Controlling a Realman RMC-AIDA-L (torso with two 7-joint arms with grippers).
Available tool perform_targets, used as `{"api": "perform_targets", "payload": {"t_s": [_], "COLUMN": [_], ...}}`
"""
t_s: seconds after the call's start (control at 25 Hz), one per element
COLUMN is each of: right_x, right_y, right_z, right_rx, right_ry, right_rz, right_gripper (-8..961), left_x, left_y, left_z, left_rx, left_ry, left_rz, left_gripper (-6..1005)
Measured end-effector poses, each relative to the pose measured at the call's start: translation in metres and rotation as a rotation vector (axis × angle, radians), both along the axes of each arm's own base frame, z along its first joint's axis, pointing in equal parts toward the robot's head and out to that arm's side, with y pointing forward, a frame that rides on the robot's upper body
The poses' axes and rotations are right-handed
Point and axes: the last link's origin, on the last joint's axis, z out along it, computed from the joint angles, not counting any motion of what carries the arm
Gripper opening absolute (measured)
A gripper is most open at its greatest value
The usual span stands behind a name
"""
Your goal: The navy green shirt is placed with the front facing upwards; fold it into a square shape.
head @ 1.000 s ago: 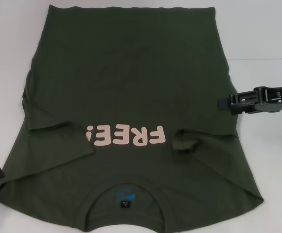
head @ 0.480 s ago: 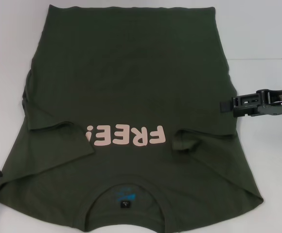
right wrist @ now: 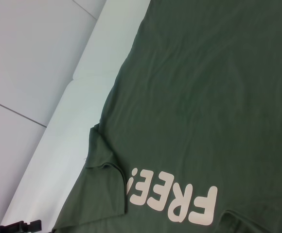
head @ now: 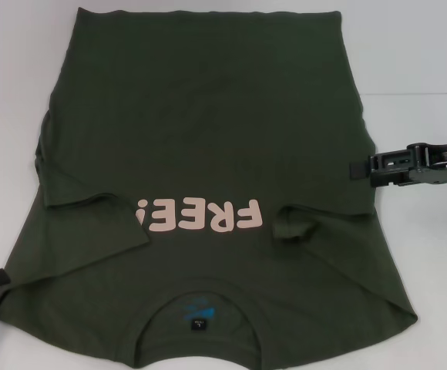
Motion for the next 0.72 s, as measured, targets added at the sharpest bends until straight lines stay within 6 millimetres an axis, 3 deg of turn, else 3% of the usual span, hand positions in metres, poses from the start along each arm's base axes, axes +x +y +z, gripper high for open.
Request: {"api": "perform_targets", "payload": {"t_s": [0.28,0.72], "right_x": [0.001,0.006], "right_y": [-0.001,-0.004], "right_z": [0.000,0.002], "right_rx": [0.000,0.007], "right_ry": [0.001,0.010], "right_rz": [-0.003,-0.015], "right_gripper": [758,751], "left_x": [0.002,0.022], "left_y": [0.005,0.028], "left_z": [-0.006,-0.019], "left_rx": [-0.016,-0.067], "left_ry": [-0.006,-0.027], "left_rz": [-0.011,-0.101], "left_gripper": [704,706]}}
